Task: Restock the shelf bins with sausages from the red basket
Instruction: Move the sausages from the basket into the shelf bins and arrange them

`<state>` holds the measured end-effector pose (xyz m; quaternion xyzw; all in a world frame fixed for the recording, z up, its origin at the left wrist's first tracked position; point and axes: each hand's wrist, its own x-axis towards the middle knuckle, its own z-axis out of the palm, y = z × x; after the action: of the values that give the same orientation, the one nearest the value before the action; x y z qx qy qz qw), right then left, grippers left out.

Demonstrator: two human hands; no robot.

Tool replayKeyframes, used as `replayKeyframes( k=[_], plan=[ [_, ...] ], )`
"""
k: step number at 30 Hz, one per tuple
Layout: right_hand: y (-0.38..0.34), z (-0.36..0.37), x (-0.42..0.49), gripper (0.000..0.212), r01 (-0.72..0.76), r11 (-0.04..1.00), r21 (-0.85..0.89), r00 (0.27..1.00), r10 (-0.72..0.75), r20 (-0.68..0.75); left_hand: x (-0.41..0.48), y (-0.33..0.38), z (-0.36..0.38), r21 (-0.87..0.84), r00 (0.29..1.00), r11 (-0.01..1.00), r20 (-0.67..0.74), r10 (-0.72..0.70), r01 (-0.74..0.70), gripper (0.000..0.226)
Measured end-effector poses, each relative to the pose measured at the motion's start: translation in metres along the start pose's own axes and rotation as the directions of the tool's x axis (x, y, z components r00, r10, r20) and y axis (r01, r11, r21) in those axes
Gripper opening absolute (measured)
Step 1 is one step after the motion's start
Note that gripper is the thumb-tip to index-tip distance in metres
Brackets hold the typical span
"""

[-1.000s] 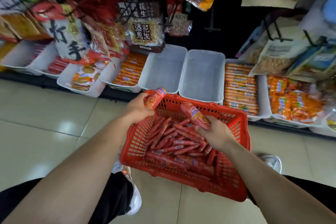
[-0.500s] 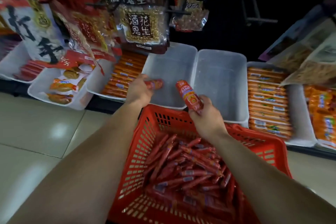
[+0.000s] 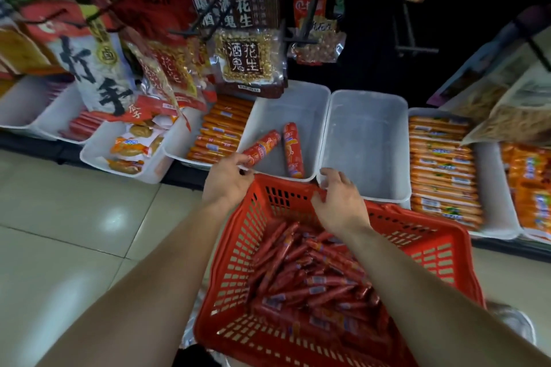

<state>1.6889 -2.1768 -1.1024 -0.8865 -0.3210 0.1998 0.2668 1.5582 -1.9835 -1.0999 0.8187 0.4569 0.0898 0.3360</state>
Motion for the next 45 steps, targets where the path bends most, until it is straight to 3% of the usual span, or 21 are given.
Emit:
replayKeyframes(
  k=[8, 12, 15, 18, 22, 26, 30, 35, 45],
  plan=[
    [0.074, -0.044, -0.086, 0.047, -0.147, 0.989, 0.024, 0.986, 0.149, -0.075, -0.087, 0.013, 0.012, 0.093, 0.992, 0.994, 0.125, 0.036, -0.048, 0.02],
    [0.116, -0.029, -0.116, 0.047, -0.26, 0.964, -0.053, 0.96, 0.264, 0.096, -0.13, -0.011, 0.046, 0.126, 0.966, 0.992, 0.257, -0.026, -0.006, 0.019],
    [0.143, -0.009, -0.124, 0.059, -0.341, 0.934, -0.108, 0.894, 0.358, 0.269, -0.151, -0.022, 0.073, 0.245, 0.914, 0.969, 0.398, -0.075, -0.027, 0.038],
    [0.16, 0.011, -0.122, 0.069, -0.329, 0.931, -0.156, 0.867, 0.364, 0.34, -0.155, -0.034, 0.101, 0.325, 0.844, 0.945, 0.516, -0.147, -0.034, 0.07],
    [0.164, 0.037, -0.109, 0.078, -0.181, 0.938, -0.295, 0.879, 0.289, 0.38, -0.14, -0.053, 0.135, 0.367, 0.804, 0.93, 0.559, -0.202, -0.021, 0.109],
    [0.153, 0.063, -0.085, 0.079, 0.02, 0.925, -0.379, 0.88, 0.164, 0.446, -0.125, -0.066, 0.156, 0.403, 0.763, 0.915, 0.599, -0.244, -0.023, 0.119],
    [0.146, 0.086, -0.065, 0.092, 0.114, 0.913, -0.391, 0.821, 0.134, 0.554, -0.129, -0.086, 0.165, 0.444, 0.787, 0.883, 0.595, -0.165, -0.15, 0.102],
    [0.152, 0.079, -0.056, 0.106, 0.233, 0.876, -0.422, 0.839, 0.038, 0.542, -0.124, -0.082, 0.161, 0.304, 0.841, 0.942, 0.539, -0.047, -0.142, 0.06],
    [0.151, 0.085, -0.066, 0.092, 0.21, 0.899, -0.385, 0.842, 0.035, 0.539, -0.124, -0.084, 0.153, 0.259, 0.832, 0.964, 0.547, -0.091, -0.065, 0.053]
  ],
)
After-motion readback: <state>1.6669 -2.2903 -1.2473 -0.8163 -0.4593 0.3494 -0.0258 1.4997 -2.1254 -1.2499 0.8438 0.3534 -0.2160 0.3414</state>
